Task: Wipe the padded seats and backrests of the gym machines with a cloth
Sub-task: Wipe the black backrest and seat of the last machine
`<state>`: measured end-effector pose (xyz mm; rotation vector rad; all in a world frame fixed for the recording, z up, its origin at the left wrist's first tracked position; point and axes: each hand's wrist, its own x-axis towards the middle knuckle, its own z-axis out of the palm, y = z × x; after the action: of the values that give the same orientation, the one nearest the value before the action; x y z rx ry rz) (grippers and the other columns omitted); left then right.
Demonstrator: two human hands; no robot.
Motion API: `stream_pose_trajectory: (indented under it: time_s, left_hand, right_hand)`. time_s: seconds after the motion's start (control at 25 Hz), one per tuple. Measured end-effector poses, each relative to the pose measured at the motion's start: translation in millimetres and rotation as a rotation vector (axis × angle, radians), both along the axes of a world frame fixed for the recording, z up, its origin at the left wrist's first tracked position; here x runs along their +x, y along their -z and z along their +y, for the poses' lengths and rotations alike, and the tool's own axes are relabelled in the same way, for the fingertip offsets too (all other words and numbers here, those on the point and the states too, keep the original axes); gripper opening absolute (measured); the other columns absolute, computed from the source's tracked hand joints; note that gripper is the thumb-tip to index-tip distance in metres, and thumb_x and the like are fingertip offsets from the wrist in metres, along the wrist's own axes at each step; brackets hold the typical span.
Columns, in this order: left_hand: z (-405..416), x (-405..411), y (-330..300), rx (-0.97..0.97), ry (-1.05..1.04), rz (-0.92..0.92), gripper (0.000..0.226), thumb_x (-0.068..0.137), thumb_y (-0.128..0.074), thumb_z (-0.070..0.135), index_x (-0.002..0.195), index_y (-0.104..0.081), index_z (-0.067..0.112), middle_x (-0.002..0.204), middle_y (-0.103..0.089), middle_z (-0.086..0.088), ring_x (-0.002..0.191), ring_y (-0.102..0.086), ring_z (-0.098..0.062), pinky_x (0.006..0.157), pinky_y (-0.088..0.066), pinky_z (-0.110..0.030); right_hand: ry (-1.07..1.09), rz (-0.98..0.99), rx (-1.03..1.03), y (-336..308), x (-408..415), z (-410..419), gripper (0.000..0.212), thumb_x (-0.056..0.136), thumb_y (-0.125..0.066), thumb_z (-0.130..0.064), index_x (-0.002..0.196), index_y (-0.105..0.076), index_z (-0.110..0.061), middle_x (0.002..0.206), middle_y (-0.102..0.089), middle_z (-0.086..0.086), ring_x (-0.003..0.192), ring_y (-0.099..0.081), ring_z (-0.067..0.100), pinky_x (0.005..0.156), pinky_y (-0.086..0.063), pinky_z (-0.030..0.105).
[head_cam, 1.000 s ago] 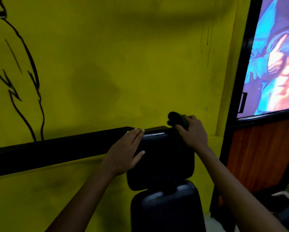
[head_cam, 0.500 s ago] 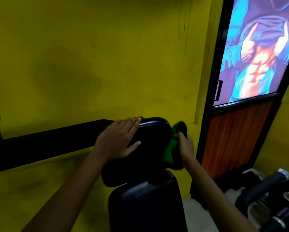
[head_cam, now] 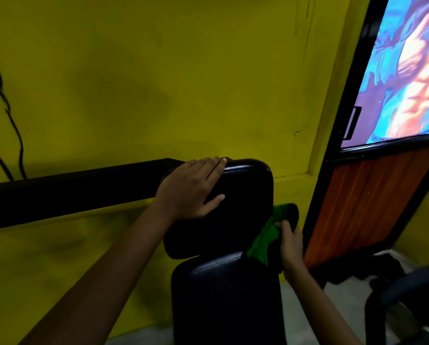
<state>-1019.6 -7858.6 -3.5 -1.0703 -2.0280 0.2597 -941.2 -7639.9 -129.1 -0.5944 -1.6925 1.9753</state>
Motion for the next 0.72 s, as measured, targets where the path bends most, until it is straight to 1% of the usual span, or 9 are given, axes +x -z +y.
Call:
stream_pose_trajectory:
  time_s: [0.04,0.12,0.2,0.28,0.36,0.44,0.56,0.64,0.72]
  left_hand:
    - [-0.1,-0.5,-0.4,0.001,0.001,-0.004,0.07,0.092,-0.036,0.051,0.136,-0.046,-0.002,0.13,-0.056,-0.017,0.116,-0.056,-0.03,0.092,-0.047,-0.037]
    - [-0.2,0.0,-0.4,0.002,0.028,-0.02,0.07,0.092,-0.036,0.052,0.137,-0.045,-0.002,0.131,-0.055,-0.017,0.117,-0.056,-0.03,0.092,-0.047,-0.037]
    - [-1.0,1.4,-1.3,0.001,0.027,-0.047,0.07,0.092,-0.036,0.052,0.138,-0.044,-0.001,0.132,-0.055,-0.016,0.118,-0.056,-0.03,0.093,-0.047,-0.037]
    - [-4.0,1.0,-6.8,-0.002,0.063,-0.109,0.068,0.092,-0.035,0.052,0.139,-0.045,0.002,0.133,-0.055,-0.014,0.119,-0.056,-0.028,0.093,-0.048,-0.034]
    - [-13.1,0.4,-10.5,0.073,0.109,-0.208,0.062,0.094,-0.034,0.048,0.14,-0.045,0.008,0.136,-0.054,-0.01,0.12,-0.056,-0.026,0.092,-0.048,-0.033]
    - [-24.0,0.4,-7.4,0.132,0.124,-0.264,0.054,0.097,-0.033,0.042,0.142,-0.044,0.014,0.139,-0.052,-0.007,0.123,-0.053,-0.024,0.095,-0.045,-0.035]
    - [-28.2,-2.4,1.0,0.194,0.11,-0.264,0.049,0.099,-0.034,0.039,0.142,-0.044,0.019,0.141,-0.05,-0.003,0.126,-0.05,-0.023,0.103,-0.041,-0.039]
    - [-26.2,-0.6,1.7,0.194,0.1,-0.283,0.049,0.098,-0.034,0.04,0.142,-0.044,0.019,0.141,-0.05,-0.003,0.126,-0.05,-0.023,0.106,-0.038,-0.039]
    - [-30.3,2.1,-0.9,0.162,0.101,-0.313,0.051,0.098,-0.033,0.04,0.144,-0.041,0.018,0.143,-0.047,-0.004,0.13,-0.046,-0.022,0.108,-0.033,-0.038]
  right_hand:
    - [-0.053,-0.042,-0.006,8.5,4.1,0.5,0.021,0.099,-0.042,-0.017,0.116,-0.052,-0.008,0.097,-0.058,0.009,0.095,-0.056,0.033,0.072,-0.044,0.038]
    - [-0.079,-0.096,-0.004,10.9,3.7,3.4,0.032,0.1,-0.043,-0.02,0.13,-0.047,-0.013,0.114,-0.056,0.012,0.105,-0.055,0.035,0.085,-0.047,0.048]
    - [0.004,-0.098,0.046,1.3,-1.9,1.7,0.039,0.099,-0.045,-0.022,0.137,-0.042,-0.016,0.124,-0.053,0.012,0.113,-0.052,0.036,0.096,-0.042,0.054]
    - [0.146,-0.117,0.149,-2.5,-1.4,-16.0,0.048,0.098,-0.047,-0.023,0.143,-0.033,-0.011,0.135,-0.045,0.016,0.12,-0.046,0.037,0.101,-0.039,0.049]
    - [0.237,-0.099,0.218,1.8,10.9,-46.9,0.056,0.096,-0.05,-0.02,0.145,-0.026,-0.004,0.136,-0.035,0.02,0.12,-0.043,0.039,0.097,-0.039,0.042]
    - [0.254,-0.078,0.287,8.5,26.0,-81.6,0.061,0.093,-0.055,-0.016,0.143,-0.025,0.001,0.133,-0.03,0.021,0.116,-0.044,0.041,0.097,-0.038,0.039]
    - [0.128,-0.1,0.385,15.7,37.4,-135.8,0.07,0.084,-0.065,-0.009,0.143,-0.027,-0.002,0.137,-0.023,0.017,0.121,-0.041,0.034,0.104,-0.03,0.027]
    - [0.019,-0.042,0.47,23.3,46.2,-163.0,0.075,0.079,-0.07,-0.007,0.142,-0.029,-0.007,0.139,-0.018,0.013,0.123,-0.039,0.031,0.108,-0.031,0.033]
    - [0.002,0.024,0.509,21.5,47.8,-157.6,0.074,0.077,-0.07,-0.002,0.14,-0.031,-0.009,0.138,-0.018,0.007,0.12,-0.042,0.03,0.106,-0.036,0.036]
